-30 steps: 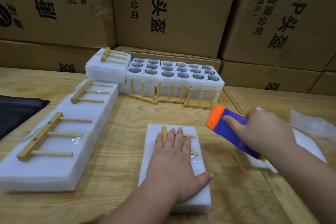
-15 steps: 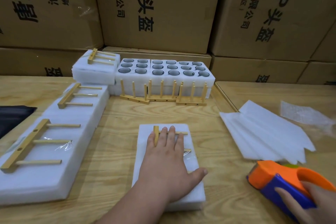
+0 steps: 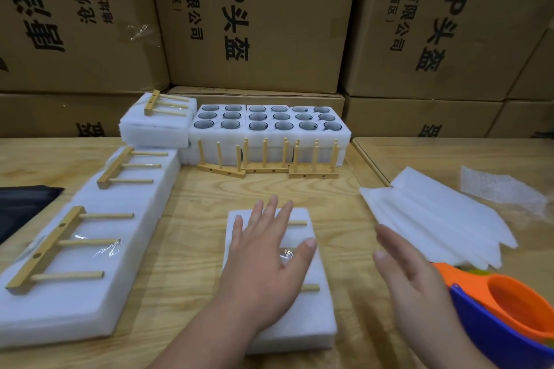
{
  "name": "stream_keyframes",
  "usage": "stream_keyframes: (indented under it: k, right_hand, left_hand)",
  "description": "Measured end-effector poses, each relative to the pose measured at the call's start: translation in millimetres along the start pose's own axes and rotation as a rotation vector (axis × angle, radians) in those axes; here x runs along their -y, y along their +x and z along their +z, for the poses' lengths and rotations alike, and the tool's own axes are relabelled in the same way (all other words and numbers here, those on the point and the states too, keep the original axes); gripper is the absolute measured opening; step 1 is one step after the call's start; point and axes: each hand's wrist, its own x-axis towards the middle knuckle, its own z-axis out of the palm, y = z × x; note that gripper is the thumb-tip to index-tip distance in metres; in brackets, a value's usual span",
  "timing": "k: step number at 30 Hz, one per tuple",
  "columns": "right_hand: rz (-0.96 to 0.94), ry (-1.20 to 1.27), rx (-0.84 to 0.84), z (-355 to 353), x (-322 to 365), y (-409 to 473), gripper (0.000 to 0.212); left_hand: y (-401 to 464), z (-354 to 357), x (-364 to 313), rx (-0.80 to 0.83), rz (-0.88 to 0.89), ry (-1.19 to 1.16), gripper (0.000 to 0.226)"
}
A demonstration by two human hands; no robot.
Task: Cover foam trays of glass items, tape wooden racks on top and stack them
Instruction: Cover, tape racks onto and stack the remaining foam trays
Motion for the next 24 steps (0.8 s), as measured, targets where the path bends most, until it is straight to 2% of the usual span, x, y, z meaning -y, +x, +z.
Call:
stream_keyframes:
  k: [5, 9, 11, 13, 14, 16, 19, 24]
  right_hand:
    - [0.139, 0.143, 0.14, 36, -12, 16, 0.043]
    - [0.227, 0.367, 0.236, 55, -12, 22, 0.061]
    - [0.279, 0.518, 0.29, 65, -11, 22, 0.064]
    - [0.336, 0.678, 0.381, 72, -12, 19, 0.053]
    - [0.365, 0.72, 0.465, 77, -9, 16, 0.045]
    - [0.363, 0.756, 0.556, 84, -12, 9, 0.044]
    - [0.389, 0.762, 0.489, 86, -18, 8, 0.048]
    - [0.276, 0.435, 0.439, 82, -25, 14, 0.085]
  left_hand:
    - [-29, -21, 16, -0.233, -0.08, -0.398, 0.053]
    - [-46, -19, 39, -0.305, -0.35, -0.771, 0.039]
    - [-50, -14, 44, -0.26, -0.503, -1.009, 0.039]
    - [-52, -8, 46, -0.195, -0.624, -1.147, 0.056]
    - [-52, -6, 46, -0.184, -0.663, -1.149, 0.065]
    - [-52, -5, 41, -0.185, -0.7, -1.073, 0.059]
    - [-52, -7, 39, -0.179, -0.724, -0.97, 0.049]
    - [-56, -16, 50, -0.141, -0.729, -0.905, 0.048]
